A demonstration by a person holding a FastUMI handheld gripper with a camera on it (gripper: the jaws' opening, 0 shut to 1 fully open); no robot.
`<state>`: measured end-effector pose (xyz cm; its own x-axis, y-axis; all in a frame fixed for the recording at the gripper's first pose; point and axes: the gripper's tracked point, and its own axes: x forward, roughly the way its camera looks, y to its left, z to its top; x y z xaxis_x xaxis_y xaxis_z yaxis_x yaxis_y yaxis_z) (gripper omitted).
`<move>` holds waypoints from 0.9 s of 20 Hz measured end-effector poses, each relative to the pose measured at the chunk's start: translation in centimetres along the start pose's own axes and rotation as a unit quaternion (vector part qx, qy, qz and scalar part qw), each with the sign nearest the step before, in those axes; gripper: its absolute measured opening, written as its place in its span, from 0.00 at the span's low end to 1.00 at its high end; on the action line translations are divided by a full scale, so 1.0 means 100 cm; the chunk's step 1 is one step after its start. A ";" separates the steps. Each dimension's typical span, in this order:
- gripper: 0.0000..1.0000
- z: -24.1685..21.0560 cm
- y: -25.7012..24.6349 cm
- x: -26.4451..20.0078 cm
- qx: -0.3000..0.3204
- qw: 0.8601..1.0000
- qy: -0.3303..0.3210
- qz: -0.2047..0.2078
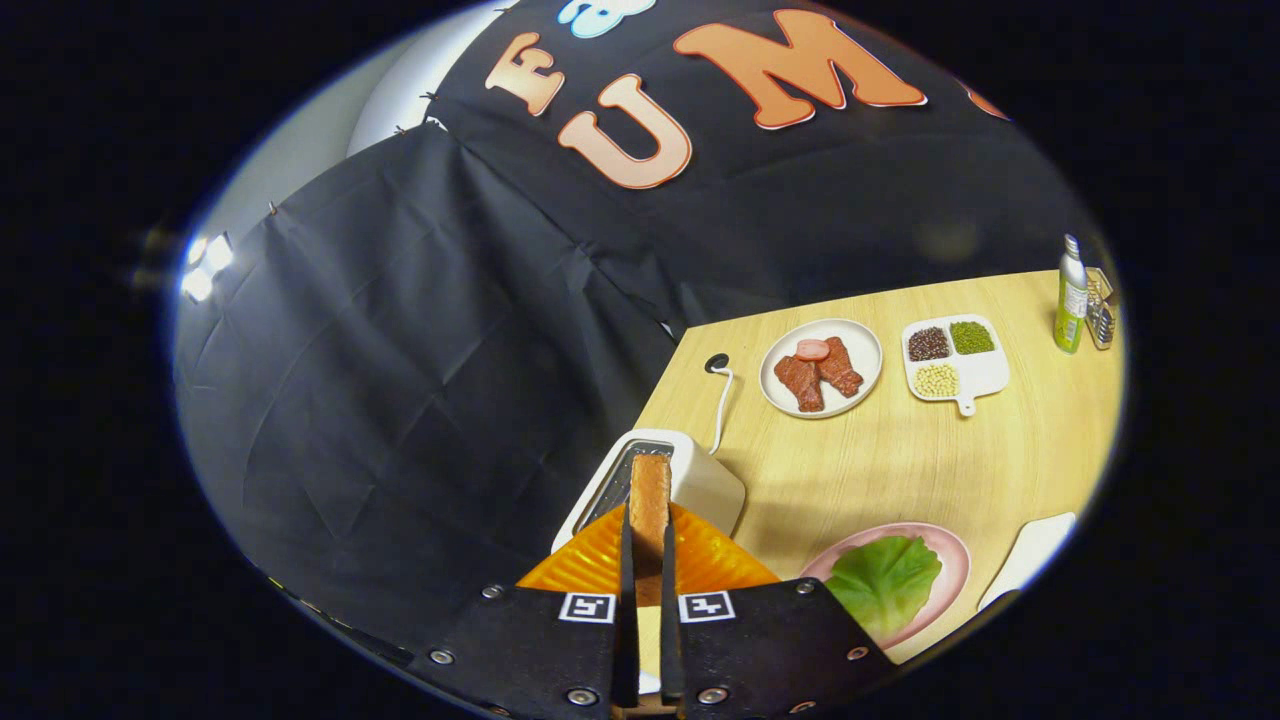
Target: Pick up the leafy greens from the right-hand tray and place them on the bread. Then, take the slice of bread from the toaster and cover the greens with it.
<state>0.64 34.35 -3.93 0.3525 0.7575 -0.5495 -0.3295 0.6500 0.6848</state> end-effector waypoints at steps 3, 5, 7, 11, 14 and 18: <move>0.09 -0.010 -0.016 -0.008 0.010 1.000 0.000 0.001; 0.09 -0.017 -0.028 -0.016 0.019 1.000 0.000 0.000; 0.09 -0.024 -0.045 -0.020 0.030 1.000 0.000 -0.002; 0.09 -0.041 -0.074 -0.029 0.043 0.999 0.005 -0.007; 0.09 -0.059 -0.092 -0.030 0.054 0.998 0.013 -0.011; 0.09 -0.078 -0.124 -0.026 0.072 0.997 0.028 -0.026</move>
<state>-3.03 24.82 -14.69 0.3141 0.7283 -0.6090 -0.1825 0.6758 0.7141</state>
